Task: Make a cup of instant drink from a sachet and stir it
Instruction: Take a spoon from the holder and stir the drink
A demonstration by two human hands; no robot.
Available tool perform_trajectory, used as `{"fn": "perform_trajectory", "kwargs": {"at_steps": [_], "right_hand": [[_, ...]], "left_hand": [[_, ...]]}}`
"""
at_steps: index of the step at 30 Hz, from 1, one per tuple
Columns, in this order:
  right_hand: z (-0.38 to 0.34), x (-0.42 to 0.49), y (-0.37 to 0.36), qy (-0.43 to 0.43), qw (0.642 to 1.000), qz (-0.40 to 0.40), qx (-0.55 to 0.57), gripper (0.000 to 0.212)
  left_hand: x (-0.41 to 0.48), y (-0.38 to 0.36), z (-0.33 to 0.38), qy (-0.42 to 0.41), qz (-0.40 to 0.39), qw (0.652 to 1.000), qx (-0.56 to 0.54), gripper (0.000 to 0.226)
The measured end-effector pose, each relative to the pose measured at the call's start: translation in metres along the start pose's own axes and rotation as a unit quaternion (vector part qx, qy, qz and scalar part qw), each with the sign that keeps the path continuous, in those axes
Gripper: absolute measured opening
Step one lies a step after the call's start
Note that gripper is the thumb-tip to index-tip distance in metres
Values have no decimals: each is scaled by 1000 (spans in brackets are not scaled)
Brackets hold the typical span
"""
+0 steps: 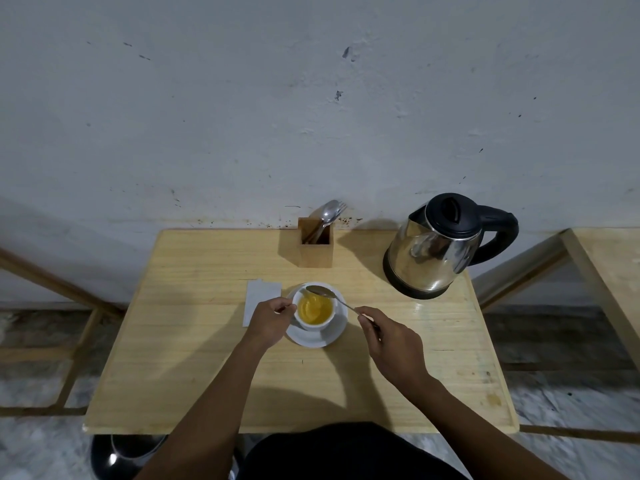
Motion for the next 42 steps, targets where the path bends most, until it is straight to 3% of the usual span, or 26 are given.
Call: {"fn": "perform_trajectory", "kwargs": {"at_steps": [7,15,19,23,32,38,42], "right_hand": [[3,-2,-5,-71,995,-38,64,22],[4,-3,-2,-78,989,-58,115,26],[12,-7,2,-94,974,-65,195,26],[33,-19,-1,-183,952,-40,240,32],[51,-16,-38,-263,956,-60,116,30],[56,-15,-57,-326,933,-146,40,27],[57,-9,-64,-317,922,-220,-24,33]], "left_hand": [[1,0,-1,-3,-2,1000,7,26],[1,1,0,-5,-2,1000,7,26],[1,0,0,-6,-4,1000,6,27],[3,1,-2,3,-4,1000,6,26],[5,0,-2,10,-10,1000,14,25],[5,1,-1,4,-16,1000,19,24],[5,1,-1,4,-17,1000,14,25]]}}
Point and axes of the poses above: each hand's wrist, its own x-axis towards the middle knuckle, its own y-axis out of the back of the hand, z = x × y, the point moved 4 cm from there along x, towards the middle knuckle, and after that the axes turned 3 degrees about -x, right-handed, at the moved point
